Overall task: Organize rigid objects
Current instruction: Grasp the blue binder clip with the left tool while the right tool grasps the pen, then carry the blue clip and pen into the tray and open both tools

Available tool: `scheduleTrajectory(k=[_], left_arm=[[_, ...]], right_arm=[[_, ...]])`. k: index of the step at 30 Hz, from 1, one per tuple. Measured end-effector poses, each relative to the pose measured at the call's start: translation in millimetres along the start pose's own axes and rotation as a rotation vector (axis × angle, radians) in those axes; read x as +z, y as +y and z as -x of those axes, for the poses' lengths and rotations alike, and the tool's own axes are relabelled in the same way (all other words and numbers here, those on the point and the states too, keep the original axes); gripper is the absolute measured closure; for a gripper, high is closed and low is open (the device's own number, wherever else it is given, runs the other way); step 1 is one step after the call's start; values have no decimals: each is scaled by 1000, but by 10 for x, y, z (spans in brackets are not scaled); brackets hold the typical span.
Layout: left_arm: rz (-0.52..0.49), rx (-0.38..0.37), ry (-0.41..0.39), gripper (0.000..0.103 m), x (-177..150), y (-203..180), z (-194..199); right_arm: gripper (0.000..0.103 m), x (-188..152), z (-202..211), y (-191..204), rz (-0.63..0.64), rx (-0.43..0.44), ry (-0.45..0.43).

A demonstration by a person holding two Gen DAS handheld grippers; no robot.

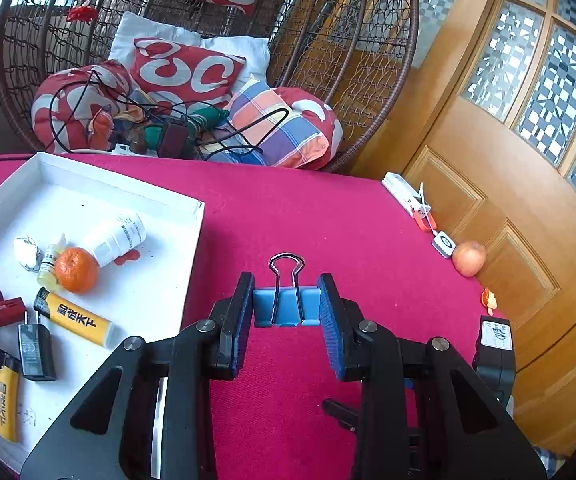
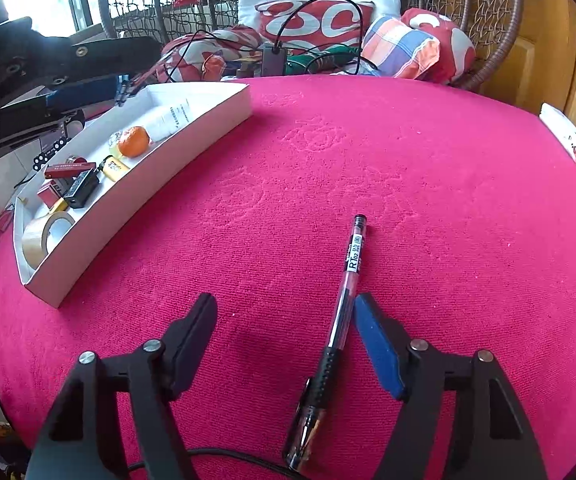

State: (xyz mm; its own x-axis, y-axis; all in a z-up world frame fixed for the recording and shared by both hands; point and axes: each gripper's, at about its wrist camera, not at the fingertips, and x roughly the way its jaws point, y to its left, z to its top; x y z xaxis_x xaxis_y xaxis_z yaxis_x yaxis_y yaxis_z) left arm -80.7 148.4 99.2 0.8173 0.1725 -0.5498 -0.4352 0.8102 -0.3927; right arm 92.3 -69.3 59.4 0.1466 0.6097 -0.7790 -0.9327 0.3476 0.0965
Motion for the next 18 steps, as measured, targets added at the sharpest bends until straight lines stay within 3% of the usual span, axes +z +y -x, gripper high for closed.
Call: scheduleTrajectory(k=[5,9,13,18], left_arm=[[22,-14,-14,72,-10,75,78],[28,-33,-11,72,-31,64,139],[-45,30,-48,72,-42,-37,266],[-102,120,-65,72,-69,-97,322]], right_arm=[[61,-5,-14,106,96,-106,23],[97,-13,-30,289,215,-156,24],[97,-5,44,189,138,-80,5],[97,139,411,97,42,10,-132]])
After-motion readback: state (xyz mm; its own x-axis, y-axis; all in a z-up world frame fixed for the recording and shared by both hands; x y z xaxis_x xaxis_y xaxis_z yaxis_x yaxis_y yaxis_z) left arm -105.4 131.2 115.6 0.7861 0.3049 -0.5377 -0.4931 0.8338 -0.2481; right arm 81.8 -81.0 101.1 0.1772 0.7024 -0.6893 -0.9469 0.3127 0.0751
